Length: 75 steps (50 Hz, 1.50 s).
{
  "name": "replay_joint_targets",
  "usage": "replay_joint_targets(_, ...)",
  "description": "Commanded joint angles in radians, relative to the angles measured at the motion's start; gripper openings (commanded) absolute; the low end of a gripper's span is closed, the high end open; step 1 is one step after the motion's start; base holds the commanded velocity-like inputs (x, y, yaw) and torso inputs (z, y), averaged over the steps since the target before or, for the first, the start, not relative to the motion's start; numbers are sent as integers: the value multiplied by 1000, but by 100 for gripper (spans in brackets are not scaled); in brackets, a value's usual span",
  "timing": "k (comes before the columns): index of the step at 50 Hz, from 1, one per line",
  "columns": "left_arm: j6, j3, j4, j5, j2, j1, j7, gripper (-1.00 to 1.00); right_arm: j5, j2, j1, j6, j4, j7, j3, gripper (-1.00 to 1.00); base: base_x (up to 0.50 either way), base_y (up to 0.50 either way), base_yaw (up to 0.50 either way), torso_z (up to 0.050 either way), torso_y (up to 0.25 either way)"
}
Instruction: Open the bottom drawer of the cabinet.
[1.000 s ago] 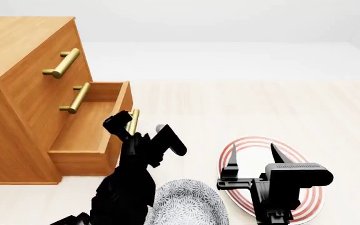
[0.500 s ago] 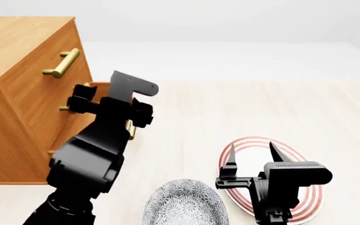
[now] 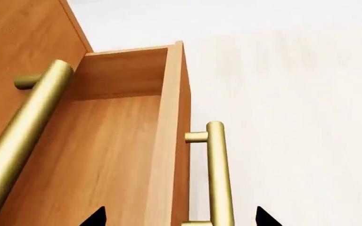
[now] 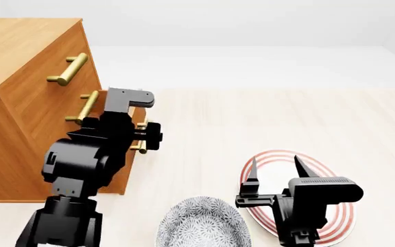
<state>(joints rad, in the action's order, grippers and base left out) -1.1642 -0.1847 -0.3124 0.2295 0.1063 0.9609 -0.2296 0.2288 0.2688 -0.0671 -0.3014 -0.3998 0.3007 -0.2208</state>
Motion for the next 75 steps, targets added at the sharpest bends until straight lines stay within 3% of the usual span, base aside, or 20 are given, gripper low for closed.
replay_joint_targets(1, 20, 41, -139, 21, -6, 25, 6, 100, 4, 4, 4, 6, 2, 3, -5, 100, 0, 0, 0, 0, 0)
replay_joint_targets(14, 35, 58, -244, 35, -8, 44, 5, 100, 8, 8, 0, 5, 4, 6, -11, 100, 0, 0, 0, 0, 0)
replay_joint_targets(47, -87, 17, -145, 137, 8, 24, 103, 100, 12, 18, -10, -4, -5, 20, -28, 100, 0, 0, 0, 0, 0)
replay_joint_targets(75, -54, -59, -197, 205, -60, 27, 183, 100, 22, 30, -6, 0, -11, 32, -28, 100, 0, 0, 0, 0, 0)
